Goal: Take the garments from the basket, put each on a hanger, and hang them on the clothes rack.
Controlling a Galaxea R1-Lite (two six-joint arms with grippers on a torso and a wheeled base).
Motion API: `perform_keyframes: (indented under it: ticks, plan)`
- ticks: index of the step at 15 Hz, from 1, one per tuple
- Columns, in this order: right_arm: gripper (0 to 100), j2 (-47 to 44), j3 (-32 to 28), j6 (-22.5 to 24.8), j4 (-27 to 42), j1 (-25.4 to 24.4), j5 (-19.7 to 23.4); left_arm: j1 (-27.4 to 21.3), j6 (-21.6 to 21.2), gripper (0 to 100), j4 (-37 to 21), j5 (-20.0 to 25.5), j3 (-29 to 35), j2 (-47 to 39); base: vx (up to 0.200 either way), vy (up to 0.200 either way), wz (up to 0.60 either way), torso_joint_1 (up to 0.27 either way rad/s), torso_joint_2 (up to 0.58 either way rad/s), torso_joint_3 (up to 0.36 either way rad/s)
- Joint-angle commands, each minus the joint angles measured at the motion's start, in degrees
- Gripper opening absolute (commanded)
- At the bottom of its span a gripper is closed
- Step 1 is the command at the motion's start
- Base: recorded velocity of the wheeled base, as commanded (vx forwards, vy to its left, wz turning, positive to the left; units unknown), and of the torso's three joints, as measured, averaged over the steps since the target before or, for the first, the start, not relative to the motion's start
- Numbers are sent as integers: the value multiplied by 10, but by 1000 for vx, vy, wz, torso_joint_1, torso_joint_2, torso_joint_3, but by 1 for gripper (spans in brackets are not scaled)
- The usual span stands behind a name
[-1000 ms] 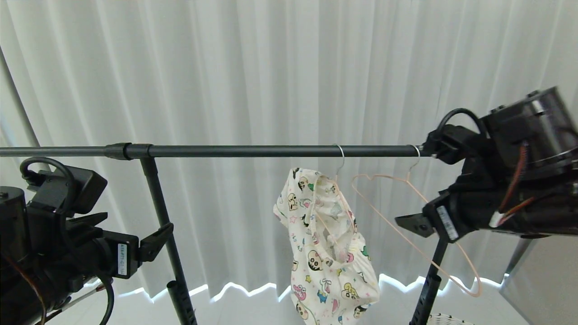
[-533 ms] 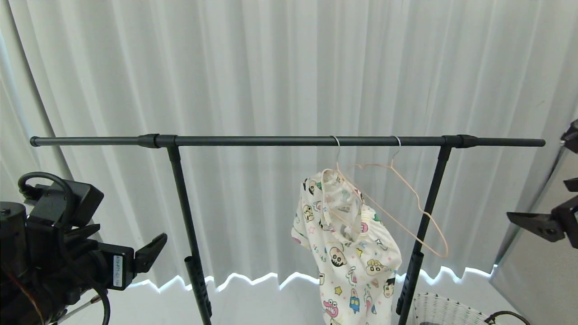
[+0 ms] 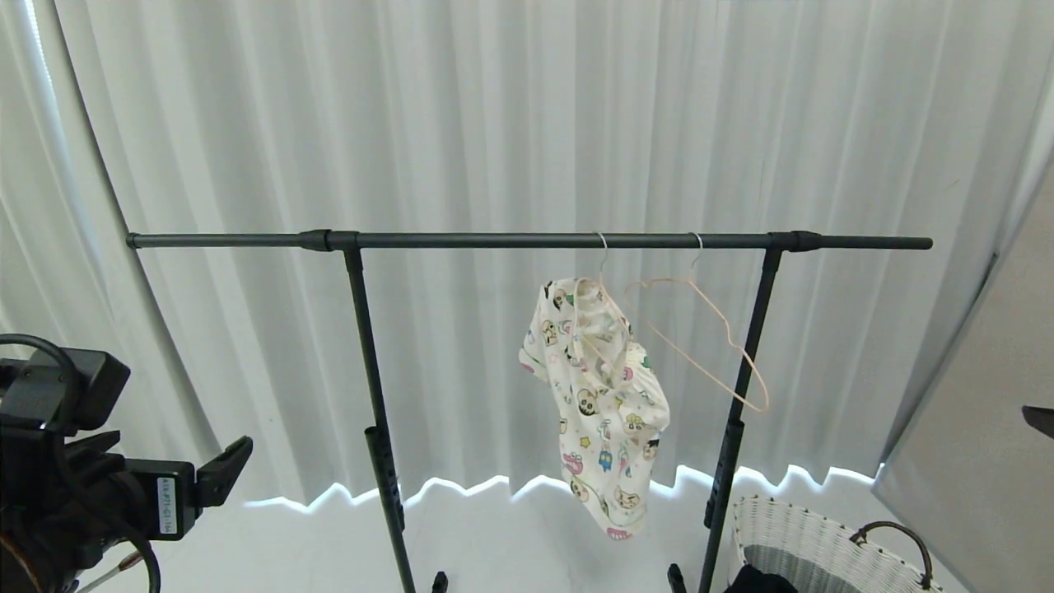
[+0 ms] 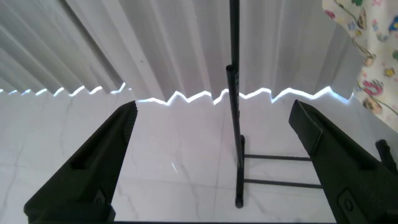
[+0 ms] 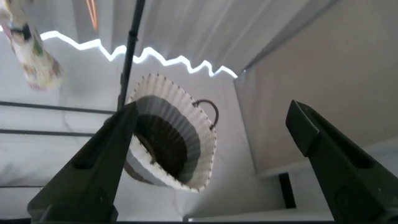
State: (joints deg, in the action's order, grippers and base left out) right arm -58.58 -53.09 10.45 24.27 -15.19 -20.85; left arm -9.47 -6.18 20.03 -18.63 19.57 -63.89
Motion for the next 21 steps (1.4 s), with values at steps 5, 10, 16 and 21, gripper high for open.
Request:
perform_keyframes:
  ticks: [5,10,16,21]
  plan:
    - [100,0,3,0,-1,2,0,5,-2,100,0,2,-19,29,-200,0,0,5,1,1]
    - [100,0,11,-1,-4,2,0,6,0,100,0,3,-21,31,0,0,0,0,0,0]
    - [100,-2,19,-1,-21,2,1,23,3,100,0,2,-25,32,0,0,0,-17,40,20]
    - [100,-2,29,0,-28,2,1,25,3,100,0,2,-36,39,0,0,0,-209,467,256]
